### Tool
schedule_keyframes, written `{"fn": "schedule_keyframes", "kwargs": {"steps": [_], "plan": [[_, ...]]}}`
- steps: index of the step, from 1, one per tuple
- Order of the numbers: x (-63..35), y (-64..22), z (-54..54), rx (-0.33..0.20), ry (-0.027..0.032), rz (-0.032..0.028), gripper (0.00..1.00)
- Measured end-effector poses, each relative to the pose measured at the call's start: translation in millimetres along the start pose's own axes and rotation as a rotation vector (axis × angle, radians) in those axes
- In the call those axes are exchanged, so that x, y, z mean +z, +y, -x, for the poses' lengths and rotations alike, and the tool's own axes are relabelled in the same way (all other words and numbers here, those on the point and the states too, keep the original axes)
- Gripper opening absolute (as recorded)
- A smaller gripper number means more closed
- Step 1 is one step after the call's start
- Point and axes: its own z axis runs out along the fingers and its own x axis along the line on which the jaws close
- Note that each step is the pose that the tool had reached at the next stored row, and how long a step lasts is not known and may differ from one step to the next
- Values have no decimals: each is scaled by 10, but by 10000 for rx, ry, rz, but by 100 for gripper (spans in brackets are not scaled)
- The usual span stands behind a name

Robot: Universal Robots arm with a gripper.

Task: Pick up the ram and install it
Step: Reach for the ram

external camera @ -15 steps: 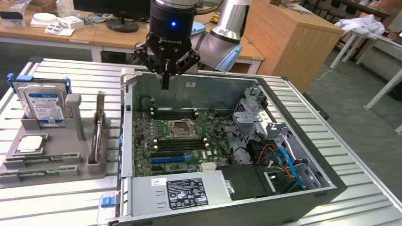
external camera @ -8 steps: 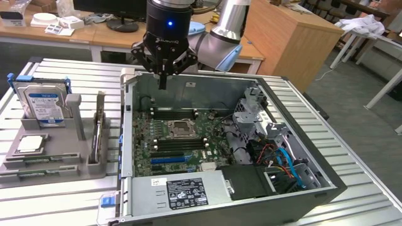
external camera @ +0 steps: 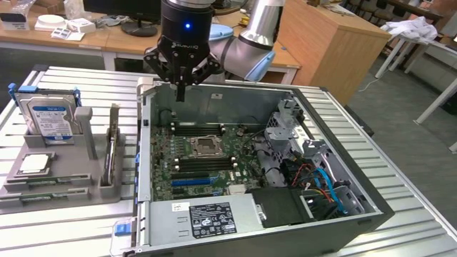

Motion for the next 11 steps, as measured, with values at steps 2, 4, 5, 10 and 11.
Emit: {"fn": "schedule_keyframes", "kwargs": {"steps": [2, 4, 5, 10, 11], "plan": [[0, -1, -19, 1, 0, 0, 11], [-1, -3, -37, 1, 0, 1, 11], [-1, -3, -46, 0, 0, 1, 11], [-2, -7, -95, 1, 0, 0, 11], [-2, -8, -104, 0, 0, 1, 11]]}}
